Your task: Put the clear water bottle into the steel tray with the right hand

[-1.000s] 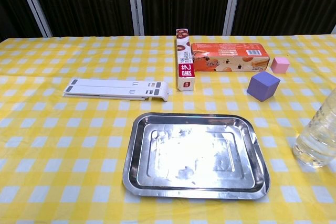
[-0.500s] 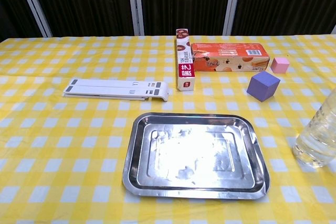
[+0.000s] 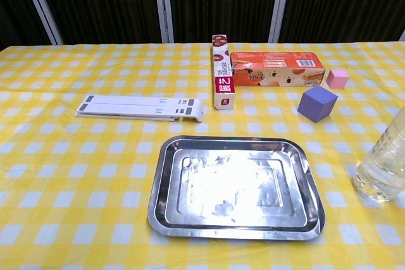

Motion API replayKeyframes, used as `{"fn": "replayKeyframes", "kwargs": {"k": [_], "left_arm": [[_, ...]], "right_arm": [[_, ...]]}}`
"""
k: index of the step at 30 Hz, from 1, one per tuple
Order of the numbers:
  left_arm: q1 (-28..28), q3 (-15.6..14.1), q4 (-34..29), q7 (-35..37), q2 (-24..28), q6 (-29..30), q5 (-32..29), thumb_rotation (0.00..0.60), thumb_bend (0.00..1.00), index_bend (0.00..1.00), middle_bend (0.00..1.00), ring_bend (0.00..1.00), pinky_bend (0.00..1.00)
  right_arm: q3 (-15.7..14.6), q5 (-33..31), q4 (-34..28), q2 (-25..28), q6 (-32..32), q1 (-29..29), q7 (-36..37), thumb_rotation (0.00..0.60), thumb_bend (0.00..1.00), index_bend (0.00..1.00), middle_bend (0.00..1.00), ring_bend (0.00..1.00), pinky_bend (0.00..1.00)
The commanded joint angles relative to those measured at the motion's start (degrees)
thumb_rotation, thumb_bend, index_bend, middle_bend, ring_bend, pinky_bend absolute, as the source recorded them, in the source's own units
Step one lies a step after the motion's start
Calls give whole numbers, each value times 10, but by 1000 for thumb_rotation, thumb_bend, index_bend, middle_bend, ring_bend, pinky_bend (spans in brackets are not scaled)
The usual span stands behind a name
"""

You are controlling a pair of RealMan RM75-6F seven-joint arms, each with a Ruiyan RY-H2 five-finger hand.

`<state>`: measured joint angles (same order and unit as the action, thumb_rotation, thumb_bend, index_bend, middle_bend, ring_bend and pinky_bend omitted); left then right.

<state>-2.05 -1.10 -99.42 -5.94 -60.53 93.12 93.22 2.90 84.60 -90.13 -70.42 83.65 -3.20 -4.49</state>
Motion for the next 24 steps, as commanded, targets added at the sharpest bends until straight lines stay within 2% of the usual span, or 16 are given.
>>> {"fn": "replayKeyframes", "kwargs": {"k": [1, 12, 19, 24], "left_arm": [[1, -1, 0, -3, -1, -4, 0, 600, 218, 140, 0, 0, 0], [2, 1, 0, -1, 0, -6, -4, 600, 218, 140, 0, 0, 0], [2, 1, -1, -8, -2, -6, -2, 600, 218, 140, 0, 0, 0], [2, 3, -1, -8, -2, -7, -6, 600, 217, 140, 0, 0, 0]], "right_arm": [[-3, -5, -14, 10, -31, -11, 45, 600, 164, 180, 41, 0, 0], [-19, -7, -61, 67, -210, -86, 299, 600, 45, 130, 41, 0, 0], [-16, -6, -58, 55, -239, -107, 393, 600, 45, 126, 41, 0, 0], [-9, -30, -30, 9, -253, -113, 442, 600, 45, 126, 41, 0, 0]]}}
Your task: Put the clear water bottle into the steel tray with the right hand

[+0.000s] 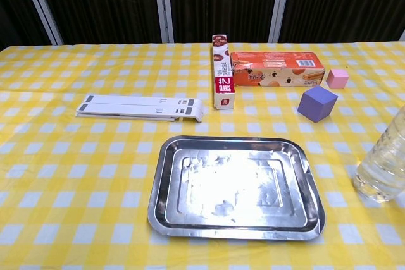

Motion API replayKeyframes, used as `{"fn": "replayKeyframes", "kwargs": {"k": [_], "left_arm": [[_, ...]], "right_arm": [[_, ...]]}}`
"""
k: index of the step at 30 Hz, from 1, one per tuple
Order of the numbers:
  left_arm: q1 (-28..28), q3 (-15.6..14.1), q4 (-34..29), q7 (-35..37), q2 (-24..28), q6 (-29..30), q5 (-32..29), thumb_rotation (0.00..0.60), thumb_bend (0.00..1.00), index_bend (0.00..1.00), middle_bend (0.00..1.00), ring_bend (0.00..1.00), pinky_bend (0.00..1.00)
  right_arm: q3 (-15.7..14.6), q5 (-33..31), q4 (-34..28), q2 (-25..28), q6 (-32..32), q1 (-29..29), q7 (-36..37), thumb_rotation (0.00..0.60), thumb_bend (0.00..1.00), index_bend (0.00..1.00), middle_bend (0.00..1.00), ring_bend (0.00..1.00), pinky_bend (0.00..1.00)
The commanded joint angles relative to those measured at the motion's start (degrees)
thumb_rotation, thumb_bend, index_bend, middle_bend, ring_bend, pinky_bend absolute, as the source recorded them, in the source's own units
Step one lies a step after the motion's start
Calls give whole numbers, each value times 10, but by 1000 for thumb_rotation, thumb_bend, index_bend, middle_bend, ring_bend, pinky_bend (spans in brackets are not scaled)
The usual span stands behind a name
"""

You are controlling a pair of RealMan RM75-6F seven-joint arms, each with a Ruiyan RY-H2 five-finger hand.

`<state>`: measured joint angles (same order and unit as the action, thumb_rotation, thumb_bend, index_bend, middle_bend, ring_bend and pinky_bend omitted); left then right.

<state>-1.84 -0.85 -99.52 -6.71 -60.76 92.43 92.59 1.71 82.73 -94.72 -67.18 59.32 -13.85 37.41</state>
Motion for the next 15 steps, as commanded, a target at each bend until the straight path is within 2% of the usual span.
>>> {"fn": "replayKeyframes", "kwargs": {"k": [1, 4, 6, 9, 15], "left_arm": [[0, 0, 0, -1, 0, -1, 0, 600, 218, 140, 0, 0, 0], [0, 0, 0, -1, 0, -1, 0, 600, 218, 140, 0, 0, 0], [1, 0, 0, -1, 0, -1, 0, 600, 218, 140, 0, 0, 0], [1, 0, 0, 0, 0, -3, -1, 600, 218, 140, 0, 0, 0], [2, 0, 0, -1, 0, -5, -1, 600, 218, 140, 0, 0, 0]], "right_arm": [[3, -12, 21, -29, -12, -7, 28, 600, 45, 126, 41, 0, 0], [0, -5, 30, -48, -16, -10, 61, 600, 45, 125, 42, 0, 0], [1, 12, 35, -60, -16, -14, 137, 600, 45, 126, 42, 0, 0], [-2, 41, 58, -75, -2, -16, 212, 600, 45, 126, 41, 0, 0], [-10, 71, 114, -120, 32, -17, 271, 600, 45, 126, 45, 0, 0]]}}
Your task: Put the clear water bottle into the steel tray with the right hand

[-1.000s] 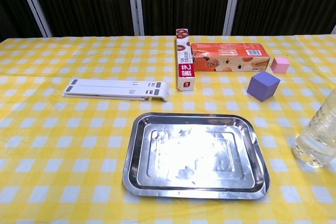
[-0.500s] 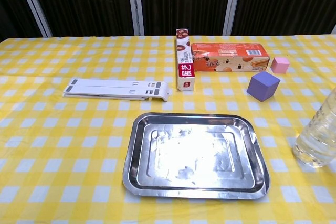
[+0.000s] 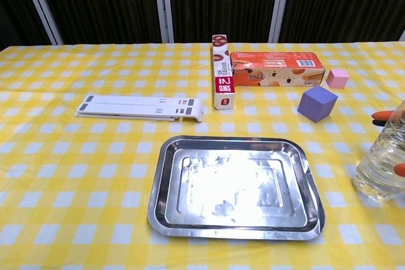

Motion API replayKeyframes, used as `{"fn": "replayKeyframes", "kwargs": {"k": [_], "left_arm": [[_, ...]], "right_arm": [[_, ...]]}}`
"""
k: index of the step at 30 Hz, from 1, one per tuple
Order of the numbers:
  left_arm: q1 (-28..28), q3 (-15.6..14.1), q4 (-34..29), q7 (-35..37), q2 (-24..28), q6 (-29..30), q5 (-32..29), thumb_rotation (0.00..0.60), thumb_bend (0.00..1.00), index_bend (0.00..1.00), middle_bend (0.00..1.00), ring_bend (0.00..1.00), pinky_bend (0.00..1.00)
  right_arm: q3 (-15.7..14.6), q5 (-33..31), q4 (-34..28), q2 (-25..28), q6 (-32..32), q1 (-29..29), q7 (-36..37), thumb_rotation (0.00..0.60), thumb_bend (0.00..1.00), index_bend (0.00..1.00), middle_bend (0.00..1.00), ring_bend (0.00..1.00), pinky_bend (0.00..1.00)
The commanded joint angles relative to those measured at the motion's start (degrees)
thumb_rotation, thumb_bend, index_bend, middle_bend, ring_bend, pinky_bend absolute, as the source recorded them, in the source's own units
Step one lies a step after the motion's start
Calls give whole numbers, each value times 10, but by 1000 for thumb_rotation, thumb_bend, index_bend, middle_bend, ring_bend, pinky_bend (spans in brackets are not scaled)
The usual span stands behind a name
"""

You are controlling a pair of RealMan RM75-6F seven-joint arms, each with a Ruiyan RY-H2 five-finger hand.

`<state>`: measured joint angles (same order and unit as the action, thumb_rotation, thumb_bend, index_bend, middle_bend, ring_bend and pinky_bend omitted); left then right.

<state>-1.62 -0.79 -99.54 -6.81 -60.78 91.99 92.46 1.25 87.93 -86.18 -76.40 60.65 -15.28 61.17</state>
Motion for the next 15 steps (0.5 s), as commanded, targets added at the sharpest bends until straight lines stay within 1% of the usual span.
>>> {"fn": "replayKeyframes", "kwargs": {"k": [1, 4, 7, 9, 10, 11, 12, 14, 15], "left_arm": [[0, 0, 0, 0, 0, -1, 0, 600, 217, 140, 0, 0, 0], [1, 0, 0, 1, 0, 0, 0, 600, 217, 140, 0, 0, 0], [1, 0, 0, 1, 0, -1, -1, 600, 218, 140, 0, 0, 0], [1, 1, 0, 2, 1, -2, -2, 600, 218, 140, 0, 0, 0], [1, 1, 0, 2, 1, -2, -2, 600, 218, 140, 0, 0, 0], [1, 1, 0, 2, 1, -2, -2, 600, 218, 140, 0, 0, 0], [1, 1, 0, 2, 1, -2, -2, 600, 218, 140, 0, 0, 0], [1, 0, 0, 2, 1, -1, -2, 600, 218, 140, 0, 0, 0], [1, 0, 0, 2, 1, -1, -1, 600, 218, 140, 0, 0, 0]], "right_arm": [[-7, 19, 31, -32, 19, -4, 42, 600, 45, 127, 50, 0, 0], [-10, 15, 37, -45, 26, 0, 57, 600, 45, 170, 85, 0, 0], [-9, 6, 44, -59, 34, 4, 56, 600, 45, 253, 143, 0, 0], [-4, -5, 48, -71, 41, 8, 50, 600, 69, 342, 210, 11, 0], [-2, -9, 50, -75, 44, 9, 47, 600, 104, 394, 253, 29, 0], [-1, -13, 52, -79, 47, 11, 44, 600, 175, 463, 313, 63, 0], [3, -21, 53, -85, 50, 14, 37, 600, 232, 512, 355, 92, 0], [9, -35, 54, -93, 55, 18, 24, 600, 405, 655, 470, 170, 0], [15, -47, 55, -100, 59, 22, 12, 600, 456, 696, 501, 190, 0]]}}
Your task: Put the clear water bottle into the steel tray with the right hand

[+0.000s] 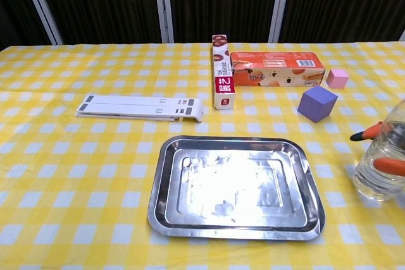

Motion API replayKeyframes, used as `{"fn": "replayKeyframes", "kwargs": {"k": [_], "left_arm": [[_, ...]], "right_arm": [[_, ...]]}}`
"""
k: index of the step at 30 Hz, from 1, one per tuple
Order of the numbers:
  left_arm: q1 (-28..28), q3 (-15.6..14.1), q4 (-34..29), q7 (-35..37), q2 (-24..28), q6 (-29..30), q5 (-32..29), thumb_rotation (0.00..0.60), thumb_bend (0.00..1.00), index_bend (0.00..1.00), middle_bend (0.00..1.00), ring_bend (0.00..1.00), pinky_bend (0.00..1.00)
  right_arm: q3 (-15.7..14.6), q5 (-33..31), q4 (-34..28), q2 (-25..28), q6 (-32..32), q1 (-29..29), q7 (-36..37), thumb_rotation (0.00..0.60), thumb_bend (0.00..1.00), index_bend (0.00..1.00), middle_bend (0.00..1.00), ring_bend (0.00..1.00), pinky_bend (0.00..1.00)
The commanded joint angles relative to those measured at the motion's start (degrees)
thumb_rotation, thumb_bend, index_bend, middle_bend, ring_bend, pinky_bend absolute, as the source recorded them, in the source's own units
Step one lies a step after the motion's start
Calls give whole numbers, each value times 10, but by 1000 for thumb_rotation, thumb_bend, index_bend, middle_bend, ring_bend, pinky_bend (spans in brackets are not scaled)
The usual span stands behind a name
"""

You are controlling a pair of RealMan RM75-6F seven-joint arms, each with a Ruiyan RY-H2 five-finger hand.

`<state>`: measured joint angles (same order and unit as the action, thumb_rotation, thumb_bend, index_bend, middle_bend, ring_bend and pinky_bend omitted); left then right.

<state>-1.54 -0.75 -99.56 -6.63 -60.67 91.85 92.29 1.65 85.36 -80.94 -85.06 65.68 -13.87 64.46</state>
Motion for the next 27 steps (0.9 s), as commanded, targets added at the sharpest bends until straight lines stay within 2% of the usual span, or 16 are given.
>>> {"fn": "replayKeyframes", "kwargs": {"k": [1, 5, 8, 14, 18, 21, 27], "left_arm": [[-1, 0, 0, 0, 0, 1, 1, 600, 218, 140, 0, 0, 0], [-2, -1, 0, 2, 1, 3, 2, 600, 218, 140, 0, 0, 0], [-2, -1, 0, 4, 1, 4, 1, 600, 218, 140, 0, 0, 0], [-1, -1, 0, 5, 2, 3, 2, 600, 218, 141, 0, 0, 0], [-2, -1, 0, 7, 3, 4, 3, 600, 218, 141, 0, 0, 0], [-2, -1, 0, 11, 4, 4, 2, 600, 217, 141, 0, 0, 0], [0, -1, 0, 17, 6, 0, 1, 600, 218, 141, 0, 0, 0]], "right_arm": [[15, -31, 2, -20, 12, 11, -34, 600, 525, 747, 539, 211, 0], [25, -53, -4, -29, 18, 17, -62, 600, 725, 849, 618, 252, 0], [29, -54, -15, -26, 18, 18, -59, 600, 821, 873, 640, 262, 0], [29, -32, -61, -5, 31, 16, -80, 600, 869, 874, 641, 262, 0], [35, -27, -139, 19, 35, 9, -149, 600, 870, 874, 641, 262, 0], [43, -47, -209, 31, 29, 2, -224, 600, 870, 874, 641, 262, 0], [66, -103, -291, -6, 39, -9, -348, 600, 871, 874, 641, 262, 0]]}}
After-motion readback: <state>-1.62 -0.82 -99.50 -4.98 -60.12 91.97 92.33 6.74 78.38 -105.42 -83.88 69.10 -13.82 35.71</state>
